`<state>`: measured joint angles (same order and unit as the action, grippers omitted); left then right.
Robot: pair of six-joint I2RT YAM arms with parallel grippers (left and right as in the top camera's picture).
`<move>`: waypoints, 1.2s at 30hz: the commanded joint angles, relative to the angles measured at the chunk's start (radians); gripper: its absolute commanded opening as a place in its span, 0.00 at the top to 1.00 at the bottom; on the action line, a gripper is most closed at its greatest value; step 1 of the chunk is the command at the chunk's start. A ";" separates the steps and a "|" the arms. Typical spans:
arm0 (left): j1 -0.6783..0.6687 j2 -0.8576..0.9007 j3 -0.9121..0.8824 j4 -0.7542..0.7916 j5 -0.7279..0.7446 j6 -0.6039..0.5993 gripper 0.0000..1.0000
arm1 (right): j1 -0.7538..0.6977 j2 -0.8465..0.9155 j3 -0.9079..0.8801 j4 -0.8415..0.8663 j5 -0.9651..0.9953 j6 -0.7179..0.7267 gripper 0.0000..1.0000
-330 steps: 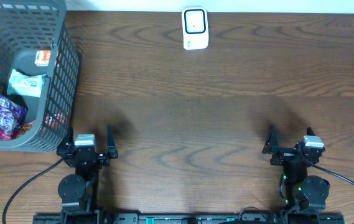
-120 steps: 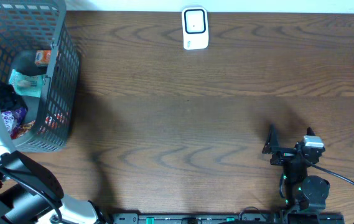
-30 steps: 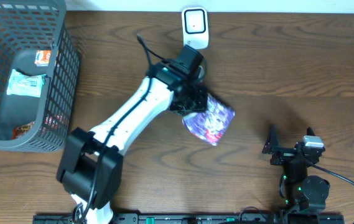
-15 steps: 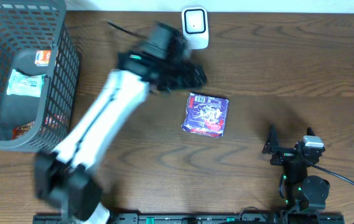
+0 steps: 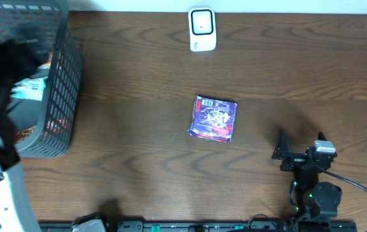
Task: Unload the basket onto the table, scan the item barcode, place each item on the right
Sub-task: 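Reach the left gripper back into the basket and grasp the red candy bar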
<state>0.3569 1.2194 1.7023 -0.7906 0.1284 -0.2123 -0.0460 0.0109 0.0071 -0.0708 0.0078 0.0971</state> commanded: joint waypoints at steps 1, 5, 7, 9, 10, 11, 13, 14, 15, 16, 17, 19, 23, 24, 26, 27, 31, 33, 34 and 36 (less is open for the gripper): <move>0.113 0.043 -0.003 -0.035 -0.246 -0.002 0.02 | 0.008 -0.005 -0.002 -0.004 0.001 -0.009 0.01; 0.202 0.114 -0.017 -0.097 -0.261 -0.164 0.02 | 0.008 -0.005 -0.002 -0.004 0.001 -0.009 0.01; 0.224 0.163 -0.017 -0.141 -0.261 -0.228 0.02 | 0.008 -0.005 -0.002 -0.004 0.001 -0.009 0.01; 0.237 0.221 -0.017 -0.187 -0.261 -0.239 0.02 | 0.008 -0.005 -0.002 -0.004 0.001 -0.009 0.01; 0.243 0.254 -0.017 -0.211 -0.261 -0.240 0.02 | 0.008 -0.005 -0.002 -0.004 0.001 -0.009 0.01; 0.247 0.287 -0.017 -0.236 -0.262 -0.253 0.02 | 0.008 -0.005 -0.002 -0.004 0.001 -0.009 0.01; 0.254 0.357 -0.017 -0.303 -0.261 -0.314 0.02 | 0.008 -0.005 -0.002 -0.004 0.001 -0.009 0.01; 0.255 0.388 -0.017 -0.332 -0.261 -0.351 0.02 | 0.008 -0.005 -0.002 -0.004 0.001 -0.009 0.01; 0.255 0.418 -0.017 -0.355 -0.261 -0.385 0.02 | 0.008 -0.005 -0.002 -0.004 0.001 -0.009 0.01; 0.255 0.448 -0.017 -0.370 -0.260 -0.410 0.02 | 0.008 -0.005 -0.002 -0.004 0.001 -0.009 0.01; 0.255 0.477 -0.017 -0.380 -0.260 -0.428 0.02 | 0.008 -0.005 -0.002 -0.004 0.001 -0.009 0.01; 0.255 0.530 -0.017 -0.391 -0.244 -0.437 0.02 | 0.008 -0.005 -0.002 -0.004 0.001 -0.009 0.01; 0.254 0.616 -0.017 -0.391 -0.238 -0.435 0.02 | 0.008 -0.005 -0.002 -0.004 0.001 -0.009 0.01; 0.254 0.630 -0.017 -0.391 -0.238 -0.432 0.02 | 0.008 -0.005 -0.002 -0.004 0.001 -0.009 0.01; 0.254 0.661 -0.017 -0.390 -0.238 -0.432 0.02 | 0.008 -0.005 -0.002 -0.004 0.001 -0.009 0.01; 0.254 0.675 -0.017 -0.390 -0.238 -0.432 0.02 | 0.008 -0.005 -0.002 -0.004 0.001 -0.009 0.01; 0.254 0.731 -0.018 -0.391 -0.238 -0.432 0.02 | 0.008 -0.005 -0.002 -0.004 0.001 -0.009 0.01; 0.254 0.755 -0.026 -0.389 -0.237 -0.433 0.02 | 0.008 -0.005 -0.002 -0.004 0.001 -0.009 0.01; 0.254 0.766 -0.031 -0.385 -0.236 -0.433 0.02 | 0.008 -0.005 -0.002 -0.004 0.001 -0.009 0.01; 0.253 0.790 -0.037 -0.376 -0.224 -0.427 0.02 | 0.008 -0.005 -0.002 -0.004 0.001 -0.009 0.01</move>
<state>0.6079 1.9728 1.6844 -1.1679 -0.1059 -0.6319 -0.0460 0.0109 0.0071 -0.0708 0.0078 0.0971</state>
